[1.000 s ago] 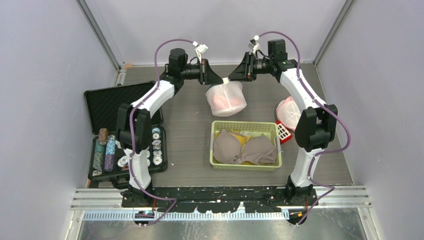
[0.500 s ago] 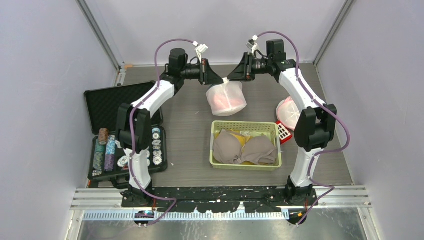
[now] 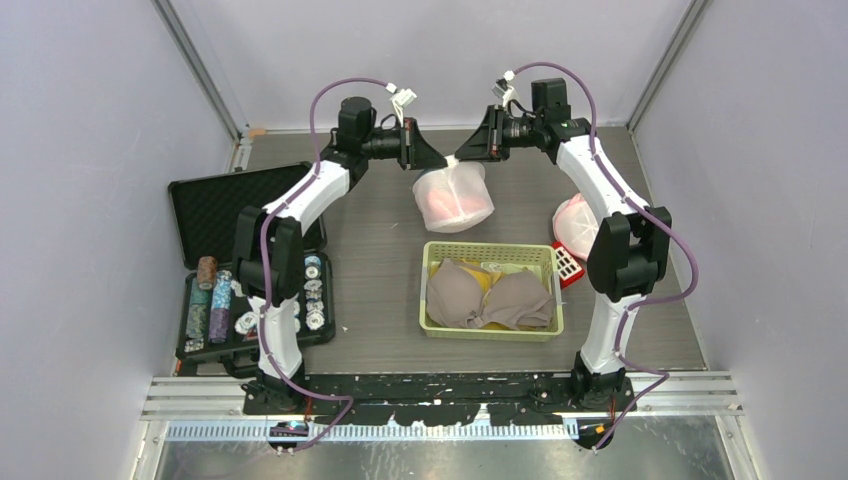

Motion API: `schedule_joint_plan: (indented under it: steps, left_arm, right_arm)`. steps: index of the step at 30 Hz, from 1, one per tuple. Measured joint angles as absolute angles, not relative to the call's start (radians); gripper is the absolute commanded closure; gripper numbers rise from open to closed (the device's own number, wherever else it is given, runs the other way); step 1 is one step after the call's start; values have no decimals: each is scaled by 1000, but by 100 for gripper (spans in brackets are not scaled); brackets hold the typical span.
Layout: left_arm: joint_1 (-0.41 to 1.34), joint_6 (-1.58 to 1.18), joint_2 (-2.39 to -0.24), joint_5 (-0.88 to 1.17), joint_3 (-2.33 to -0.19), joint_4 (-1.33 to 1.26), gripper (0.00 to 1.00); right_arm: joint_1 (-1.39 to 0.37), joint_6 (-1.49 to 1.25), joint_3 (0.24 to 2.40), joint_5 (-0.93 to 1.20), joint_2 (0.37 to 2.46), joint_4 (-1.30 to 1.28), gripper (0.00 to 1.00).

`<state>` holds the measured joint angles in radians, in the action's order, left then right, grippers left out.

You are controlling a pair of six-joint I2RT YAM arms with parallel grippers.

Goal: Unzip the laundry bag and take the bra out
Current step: Unzip the laundry bag at the center of the board.

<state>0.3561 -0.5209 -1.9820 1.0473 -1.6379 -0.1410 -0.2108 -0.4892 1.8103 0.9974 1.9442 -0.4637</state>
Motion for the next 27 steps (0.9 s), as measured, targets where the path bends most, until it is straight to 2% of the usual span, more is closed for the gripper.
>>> schedule_joint_plan:
  steps: [6, 10, 11, 27]
  left_arm:
    - [356, -521, -1982, 1047, -1638, -142, 100]
    - [356, -521, -1982, 1047, -1638, -142, 100]
    - [356, -521, -1982, 1045, -1638, -142, 100]
    - [321, -516, -1997, 1032, -1638, -178, 100]
  right_arm:
    - [-213, -484, 1810, 989, 1944, -464, 80]
    - [-215, -472, 1811, 974, 1944, -468, 99]
    - [-215, -470, 1814, 969, 1945, -473, 99]
    - [-158, -438, 1850, 923, 1953, -522, 99]
